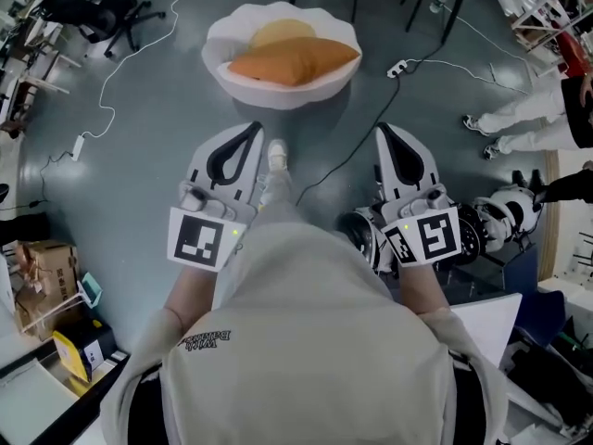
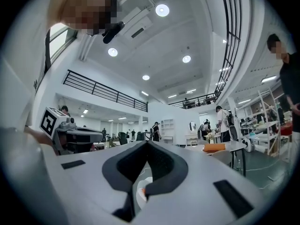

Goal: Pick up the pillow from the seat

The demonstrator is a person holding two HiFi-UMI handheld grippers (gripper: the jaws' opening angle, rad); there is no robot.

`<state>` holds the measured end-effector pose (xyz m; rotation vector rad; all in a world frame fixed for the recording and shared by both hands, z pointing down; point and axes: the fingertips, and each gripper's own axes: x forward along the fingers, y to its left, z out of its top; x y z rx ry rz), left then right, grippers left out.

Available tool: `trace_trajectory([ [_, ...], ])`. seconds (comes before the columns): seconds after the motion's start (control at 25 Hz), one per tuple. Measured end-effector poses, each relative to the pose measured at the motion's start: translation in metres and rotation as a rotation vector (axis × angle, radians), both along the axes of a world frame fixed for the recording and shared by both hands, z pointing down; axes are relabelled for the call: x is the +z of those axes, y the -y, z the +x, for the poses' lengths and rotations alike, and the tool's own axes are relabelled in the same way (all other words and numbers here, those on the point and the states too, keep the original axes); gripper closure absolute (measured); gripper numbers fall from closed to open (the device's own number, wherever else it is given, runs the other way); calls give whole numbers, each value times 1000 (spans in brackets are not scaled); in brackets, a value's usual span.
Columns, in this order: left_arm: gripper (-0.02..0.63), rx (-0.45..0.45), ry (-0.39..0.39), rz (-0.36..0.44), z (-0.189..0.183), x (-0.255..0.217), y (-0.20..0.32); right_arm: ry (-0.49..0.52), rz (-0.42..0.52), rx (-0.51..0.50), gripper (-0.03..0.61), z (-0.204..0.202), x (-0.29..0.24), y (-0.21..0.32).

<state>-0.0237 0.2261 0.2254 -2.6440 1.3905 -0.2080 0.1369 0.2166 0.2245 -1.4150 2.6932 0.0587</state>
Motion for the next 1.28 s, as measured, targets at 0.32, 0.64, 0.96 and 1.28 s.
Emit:
trace_trajectory([
  [0.32, 604, 35, 7, -39, -24, 15, 103, -19, -62, 32, 571, -25, 16, 96],
  [0.64, 604, 69, -2, -80, -63, 24, 208, -73, -104, 59, 571, -66, 19, 196],
  [0.96, 604, 92, 5, -111, -92, 31, 311, -119, -117, 93, 571, -90, 12, 299],
  [1.28, 604, 128, 5, -128, -105, 31, 385, -142, -134, 144, 571, -99, 8, 374],
])
